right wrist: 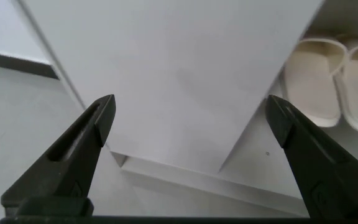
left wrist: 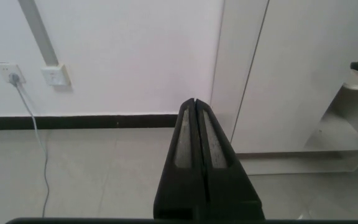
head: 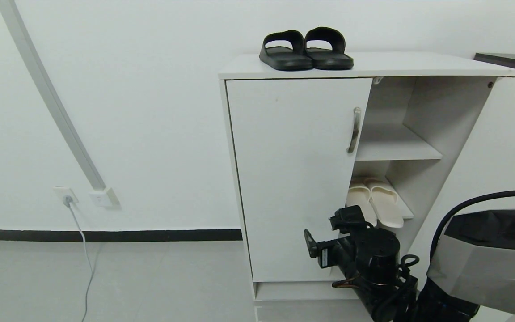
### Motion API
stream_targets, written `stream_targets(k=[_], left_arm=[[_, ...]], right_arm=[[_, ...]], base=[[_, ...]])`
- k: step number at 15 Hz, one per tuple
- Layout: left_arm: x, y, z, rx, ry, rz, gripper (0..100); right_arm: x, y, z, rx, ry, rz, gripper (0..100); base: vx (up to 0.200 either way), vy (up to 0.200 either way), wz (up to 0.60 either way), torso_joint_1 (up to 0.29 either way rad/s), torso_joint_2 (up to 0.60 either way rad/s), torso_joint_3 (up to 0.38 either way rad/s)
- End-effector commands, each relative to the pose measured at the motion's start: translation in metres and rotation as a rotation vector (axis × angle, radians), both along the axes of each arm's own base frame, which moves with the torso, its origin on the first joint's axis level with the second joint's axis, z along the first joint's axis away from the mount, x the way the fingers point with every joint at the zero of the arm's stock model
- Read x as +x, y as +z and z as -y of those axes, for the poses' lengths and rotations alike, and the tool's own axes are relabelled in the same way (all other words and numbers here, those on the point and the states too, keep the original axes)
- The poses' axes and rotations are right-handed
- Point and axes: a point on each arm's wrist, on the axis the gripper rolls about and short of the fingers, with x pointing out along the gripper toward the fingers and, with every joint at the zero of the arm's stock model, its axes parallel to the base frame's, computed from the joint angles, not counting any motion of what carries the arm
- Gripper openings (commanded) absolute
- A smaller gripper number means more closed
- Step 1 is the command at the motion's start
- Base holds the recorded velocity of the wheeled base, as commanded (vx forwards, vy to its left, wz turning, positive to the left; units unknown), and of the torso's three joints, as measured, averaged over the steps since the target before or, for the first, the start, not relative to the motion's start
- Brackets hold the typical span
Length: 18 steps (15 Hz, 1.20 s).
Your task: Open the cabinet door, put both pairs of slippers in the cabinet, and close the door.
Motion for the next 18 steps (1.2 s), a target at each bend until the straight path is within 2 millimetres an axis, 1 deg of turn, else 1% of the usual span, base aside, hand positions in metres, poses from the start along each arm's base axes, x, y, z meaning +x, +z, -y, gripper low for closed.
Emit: stream_targets(k=[1,8,12,18], left_arm=[[0.0001,0.0001,0.0000,0.000,0.001,-0.001,0],[0.0001,0.0001,0.0000,0.001,-0.001,-0.001,0],[0.0001,0.0001,0.0000,0.001,-0.001,-0.001,0],[0.0001,0.0001,0.0000,0.001,-0.001,-0.001,0]], right_arm=[[-0.0007,-0.0017,-0.0011,-0.003,0.004,-0.003,100],[-0.0006,-0.0054,-0.0022,-0.014,0.021,0.000,100],[-0.0014,-0.0037,-0.0016,-0.005,0.025,0.019,100],[-0.0003,-0.0032,-0.0006,-0.001,0.027,0.022,100]], base=[[0.000,0.000,0.00,0.000,0.00,0.000],[0.000,0.000,0.00,0.001,-0.02,-0.022],[0.000,0.000,0.00,0.046,-0.36,-0.316],[0.000,0.000,0.00,0.109,-0.45,-0.345]])
